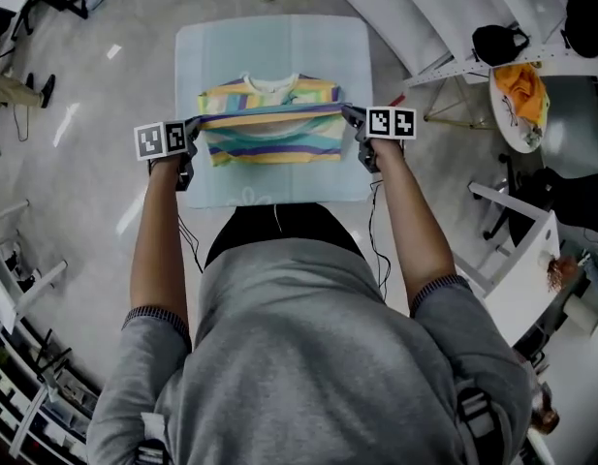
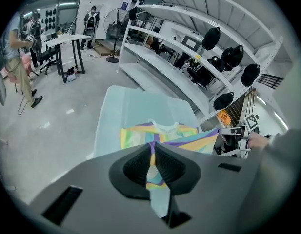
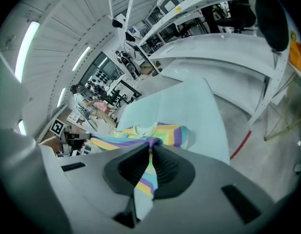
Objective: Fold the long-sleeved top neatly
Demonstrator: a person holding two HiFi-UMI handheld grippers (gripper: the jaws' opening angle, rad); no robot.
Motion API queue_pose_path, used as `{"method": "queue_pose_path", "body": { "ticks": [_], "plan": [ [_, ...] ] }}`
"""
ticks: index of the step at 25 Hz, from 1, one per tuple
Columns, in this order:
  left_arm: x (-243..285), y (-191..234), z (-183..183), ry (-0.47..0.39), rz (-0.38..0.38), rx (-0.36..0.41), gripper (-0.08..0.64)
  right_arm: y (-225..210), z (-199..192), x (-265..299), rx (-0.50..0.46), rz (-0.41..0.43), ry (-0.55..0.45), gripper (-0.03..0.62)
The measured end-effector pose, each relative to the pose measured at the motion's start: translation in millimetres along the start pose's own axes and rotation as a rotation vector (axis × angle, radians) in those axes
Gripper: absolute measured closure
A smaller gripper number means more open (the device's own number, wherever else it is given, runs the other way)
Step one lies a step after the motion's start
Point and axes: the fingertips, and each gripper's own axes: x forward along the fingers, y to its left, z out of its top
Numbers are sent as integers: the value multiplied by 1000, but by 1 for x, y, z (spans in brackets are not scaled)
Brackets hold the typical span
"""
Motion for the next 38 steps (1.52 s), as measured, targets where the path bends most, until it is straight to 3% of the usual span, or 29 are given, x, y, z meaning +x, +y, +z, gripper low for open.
{"method": "queue_pose_path", "body": {
  "ticks": [12,21,22,24,25,26,28,30,32,34,38],
  "plan": [
    [103,47,38,89,-34,-3,522,-45,47,76,36,-81,50,563],
    [173,70,46,154,-95,-118,458,-84,53,116,97,-163,73,540],
    [176,73,48,149,-97,-134,441,-87,53,118,99,-171,73,530],
    [181,80,56,118,-89,-170,315,-94,55,121,98,-194,74,490],
    [181,85,61,99,-82,-187,286,-97,57,121,94,-205,72,472],
    [181,89,67,81,-77,-198,278,-99,60,121,90,-213,64,448],
    [178,95,78,58,-67,-183,278,-101,71,118,74,-223,42,326],
    [171,96,87,41,-66,-115,278,-101,83,110,40,-220,24,319],
    [163,89,94,26,-89,7,279,-97,94,103,-28,-206,23,314],
    [155,74,95,23,-130,186,279,-87,103,100,-139,-178,44,311],
    [141,34,81,41,-252,617,279,-69,103,105,-438,-116,130,313]
  ]
}}
